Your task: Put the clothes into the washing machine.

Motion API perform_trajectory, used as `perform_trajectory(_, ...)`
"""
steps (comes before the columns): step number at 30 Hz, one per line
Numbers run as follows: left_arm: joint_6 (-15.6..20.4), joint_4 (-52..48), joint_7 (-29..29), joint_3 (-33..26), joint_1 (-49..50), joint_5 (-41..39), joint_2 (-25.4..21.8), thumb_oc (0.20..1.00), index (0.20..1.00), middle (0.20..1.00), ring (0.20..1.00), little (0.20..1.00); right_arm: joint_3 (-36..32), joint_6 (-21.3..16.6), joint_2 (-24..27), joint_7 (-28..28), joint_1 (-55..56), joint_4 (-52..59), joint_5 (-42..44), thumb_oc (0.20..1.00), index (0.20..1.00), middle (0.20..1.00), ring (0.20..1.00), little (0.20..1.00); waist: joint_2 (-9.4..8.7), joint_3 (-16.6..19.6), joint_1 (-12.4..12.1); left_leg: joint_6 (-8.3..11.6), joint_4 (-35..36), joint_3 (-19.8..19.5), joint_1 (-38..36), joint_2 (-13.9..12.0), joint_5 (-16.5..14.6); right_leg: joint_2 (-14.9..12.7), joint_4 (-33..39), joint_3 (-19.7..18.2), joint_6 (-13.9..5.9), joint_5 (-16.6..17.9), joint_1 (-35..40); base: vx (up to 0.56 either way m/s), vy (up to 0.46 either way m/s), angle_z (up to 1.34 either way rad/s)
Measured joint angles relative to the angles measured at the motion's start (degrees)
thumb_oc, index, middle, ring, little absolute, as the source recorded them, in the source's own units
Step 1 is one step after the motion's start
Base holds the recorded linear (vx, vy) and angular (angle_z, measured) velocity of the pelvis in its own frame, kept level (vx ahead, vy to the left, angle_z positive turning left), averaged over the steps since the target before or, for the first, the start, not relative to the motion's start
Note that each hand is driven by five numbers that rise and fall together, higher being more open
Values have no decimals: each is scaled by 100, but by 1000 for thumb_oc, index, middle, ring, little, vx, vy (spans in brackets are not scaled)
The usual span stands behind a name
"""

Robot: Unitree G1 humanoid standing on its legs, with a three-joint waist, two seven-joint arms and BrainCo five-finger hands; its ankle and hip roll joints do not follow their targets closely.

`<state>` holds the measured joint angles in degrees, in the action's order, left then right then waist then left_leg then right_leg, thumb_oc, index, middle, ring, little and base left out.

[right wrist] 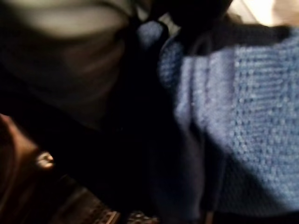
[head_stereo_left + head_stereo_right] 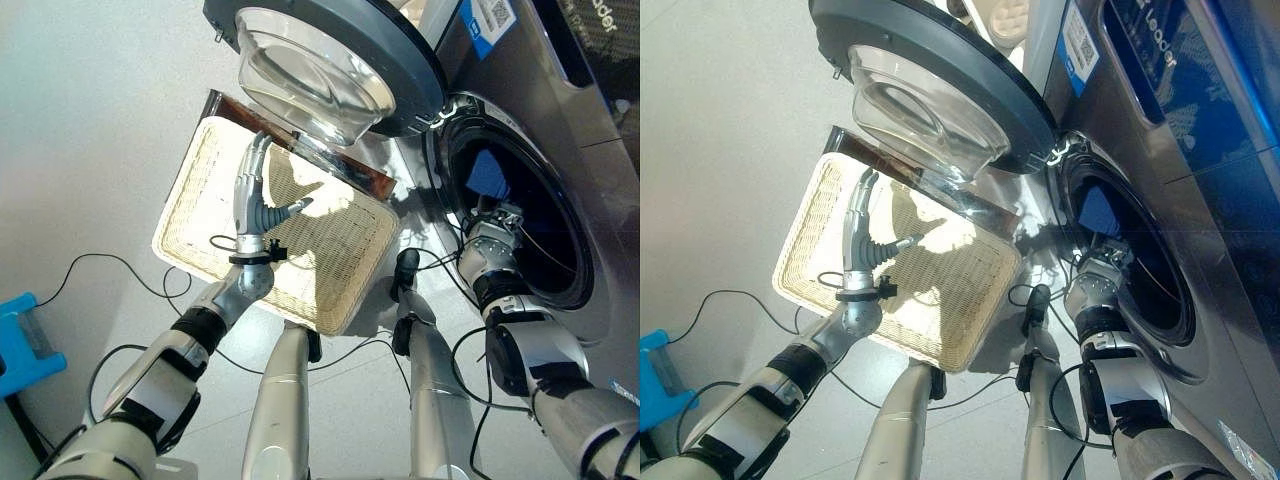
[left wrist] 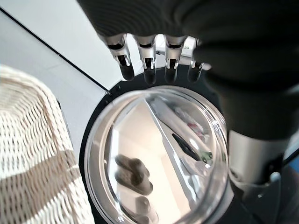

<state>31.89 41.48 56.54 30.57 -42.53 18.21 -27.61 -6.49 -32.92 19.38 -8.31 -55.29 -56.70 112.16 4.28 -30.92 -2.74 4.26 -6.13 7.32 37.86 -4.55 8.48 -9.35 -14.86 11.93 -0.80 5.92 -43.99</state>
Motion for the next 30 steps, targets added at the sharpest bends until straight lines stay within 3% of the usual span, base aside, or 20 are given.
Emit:
perform_trajectory(8,-6,-413,-127,208,74,-225,-370,1000,1000,1000,1000,1000,-687,-1151,416,339,39,109,11,200,200,200,200,200,0,0,42,-11,-3,-22,-1,-4,10,3,2,28,-1,1,23,2,-3,1)
perform_trajectory(14,-8,-452,-144,211,79,-225,-369,1000,1000,1000,1000,1000,-783,-1582,417,648,37,301,106,200,200,200,200,200,0,0,30,-6,0,-32,-1,-6,7,11,16,25,-1,1,22,1,1,-1)
perform_trajectory(15,-9,-452,-144,211,70,-226,-377,1000,1000,1000,1000,1000,-783,-1608,417,703,37,300,106,347,347,347,347,347,0,0,26,-6,3,-32,-1,-1,7,6,18,25,-1,1,22,0,0,0)
perform_trajectory(16,-11,-452,-144,222,76,-234,-389,1000,1000,1000,1000,1000,-783,-1645,417,800,37,292,106,1000,1000,1000,1000,1000,0,0,26,-7,7,-32,-1,1,7,3,18,26,-1,1,22,0,0,0)
perform_trajectory(20,-14,-450,-144,316,66,-386,-399,1000,1000,1000,1000,1000,-754,-1644,417,1044,16,163,106,1000,1000,1000,1000,1000,0,0,14,-7,7,-34,-1,0,8,3,16,30,0,1,23,0,0,0)
perform_trajectory(26,-33,-448,-148,435,64,-399,-399,1000,1000,1000,1000,1000,-408,-1285,570,1486,-47,-730,101,1000,1000,1000,1000,1000,0,0,25,-10,5,-34,-2,5,10,-4,13,34,-1,2,30,0,0,0)
perform_trajectory(30,-119,-448,-149,444,53,-402,-394,1000,1000,1000,1000,1000,-209,-1066,667,2328,-61,-969,-975,1000,1000,1000,1000,1000,0,0,33,-12,4,-34,-4,4,11,-3,12,34,-1,3,32,0,0,0)
